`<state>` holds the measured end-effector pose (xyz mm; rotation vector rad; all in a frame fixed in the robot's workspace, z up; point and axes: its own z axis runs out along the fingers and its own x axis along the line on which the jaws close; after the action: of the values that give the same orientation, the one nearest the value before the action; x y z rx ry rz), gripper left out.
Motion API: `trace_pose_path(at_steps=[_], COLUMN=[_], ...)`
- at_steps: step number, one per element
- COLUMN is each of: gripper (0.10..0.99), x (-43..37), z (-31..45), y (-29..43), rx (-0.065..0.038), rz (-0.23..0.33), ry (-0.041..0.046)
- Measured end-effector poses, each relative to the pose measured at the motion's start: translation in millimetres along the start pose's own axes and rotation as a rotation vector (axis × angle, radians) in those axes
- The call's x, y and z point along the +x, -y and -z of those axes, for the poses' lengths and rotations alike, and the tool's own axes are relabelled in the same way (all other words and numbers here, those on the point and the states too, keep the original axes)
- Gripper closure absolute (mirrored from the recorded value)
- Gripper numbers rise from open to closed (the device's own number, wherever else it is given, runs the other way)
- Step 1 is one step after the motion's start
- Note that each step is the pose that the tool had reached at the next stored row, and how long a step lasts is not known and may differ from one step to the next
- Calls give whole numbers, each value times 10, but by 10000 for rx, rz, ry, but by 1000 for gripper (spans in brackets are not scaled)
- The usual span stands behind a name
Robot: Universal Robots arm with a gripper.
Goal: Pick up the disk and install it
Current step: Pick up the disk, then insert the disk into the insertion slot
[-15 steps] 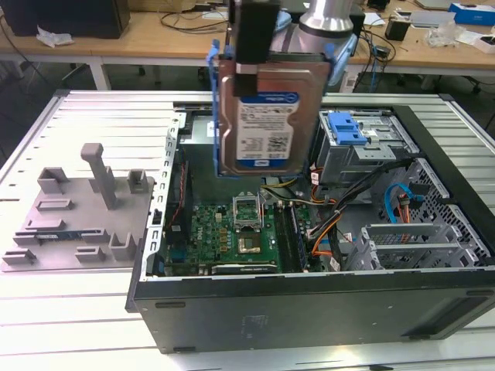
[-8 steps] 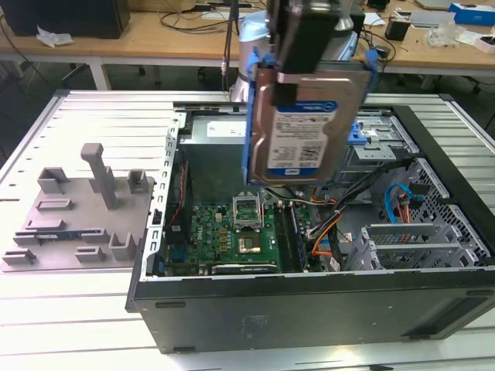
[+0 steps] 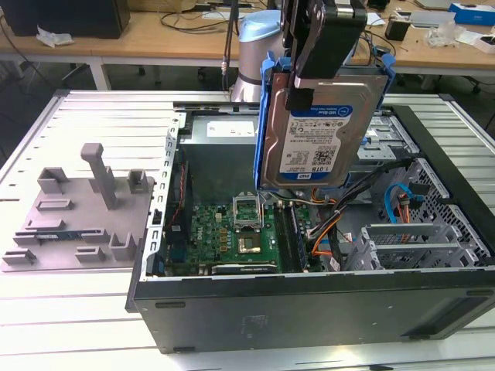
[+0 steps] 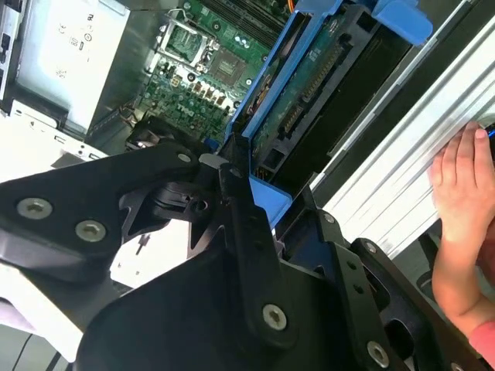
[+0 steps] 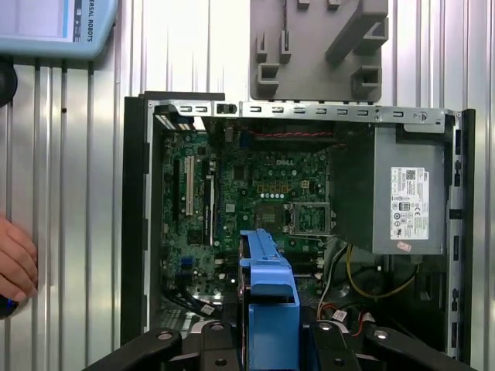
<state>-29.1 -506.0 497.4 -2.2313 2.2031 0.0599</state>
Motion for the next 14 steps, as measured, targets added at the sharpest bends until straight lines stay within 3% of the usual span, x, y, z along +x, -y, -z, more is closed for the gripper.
trace_pose_path(at_steps=[14], gripper=[718], x=[14], z=[-2], y=[0], rx=[0], rz=[0], ry=[1])
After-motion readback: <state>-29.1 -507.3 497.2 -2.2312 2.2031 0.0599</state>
